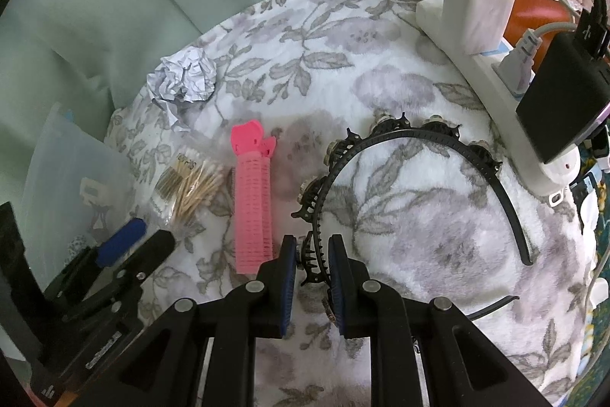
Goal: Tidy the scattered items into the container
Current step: 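Grasp the cotton swab bag with the left tool while the right tool holds the headband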
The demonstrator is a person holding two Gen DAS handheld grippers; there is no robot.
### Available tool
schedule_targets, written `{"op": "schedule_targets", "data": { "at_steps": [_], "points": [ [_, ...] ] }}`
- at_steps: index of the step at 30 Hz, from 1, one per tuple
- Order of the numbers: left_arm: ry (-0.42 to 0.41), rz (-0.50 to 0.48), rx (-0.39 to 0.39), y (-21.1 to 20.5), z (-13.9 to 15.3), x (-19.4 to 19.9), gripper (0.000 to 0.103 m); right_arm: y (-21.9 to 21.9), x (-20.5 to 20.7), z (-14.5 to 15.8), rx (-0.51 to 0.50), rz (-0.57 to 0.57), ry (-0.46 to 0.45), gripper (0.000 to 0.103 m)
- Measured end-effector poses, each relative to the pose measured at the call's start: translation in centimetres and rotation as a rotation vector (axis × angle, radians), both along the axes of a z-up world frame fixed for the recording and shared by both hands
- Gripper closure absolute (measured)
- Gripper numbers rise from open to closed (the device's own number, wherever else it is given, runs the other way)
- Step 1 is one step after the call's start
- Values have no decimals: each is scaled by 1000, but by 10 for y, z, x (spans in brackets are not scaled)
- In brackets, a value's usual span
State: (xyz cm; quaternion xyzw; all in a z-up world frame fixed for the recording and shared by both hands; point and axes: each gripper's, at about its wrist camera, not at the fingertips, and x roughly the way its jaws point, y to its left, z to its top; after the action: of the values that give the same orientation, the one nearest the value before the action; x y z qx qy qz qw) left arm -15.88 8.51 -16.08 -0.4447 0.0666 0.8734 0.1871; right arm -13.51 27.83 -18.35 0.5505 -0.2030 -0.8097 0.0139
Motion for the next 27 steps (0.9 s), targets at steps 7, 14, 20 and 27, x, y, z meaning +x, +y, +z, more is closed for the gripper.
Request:
{"op": "schedule_targets", "data": {
  "at_steps": [7, 14, 20, 27],
  "points": [
    [-19, 15, -50, 4, -21, -33, 41, 1, -1, -5, -11, -2, -11, 84],
    [-54, -26, -18, 10, -36, -46, 33, 1, -4, -14, -13, -6, -28, 84],
    [-78, -17, -30, 14, -46, -48, 28, 0, -7, -19, -12, -9, -32, 81],
    [-67, -9, -39, 15, -46, -45, 31, -2, -8, -20, 8, -4, -22, 84]
  ]
}}
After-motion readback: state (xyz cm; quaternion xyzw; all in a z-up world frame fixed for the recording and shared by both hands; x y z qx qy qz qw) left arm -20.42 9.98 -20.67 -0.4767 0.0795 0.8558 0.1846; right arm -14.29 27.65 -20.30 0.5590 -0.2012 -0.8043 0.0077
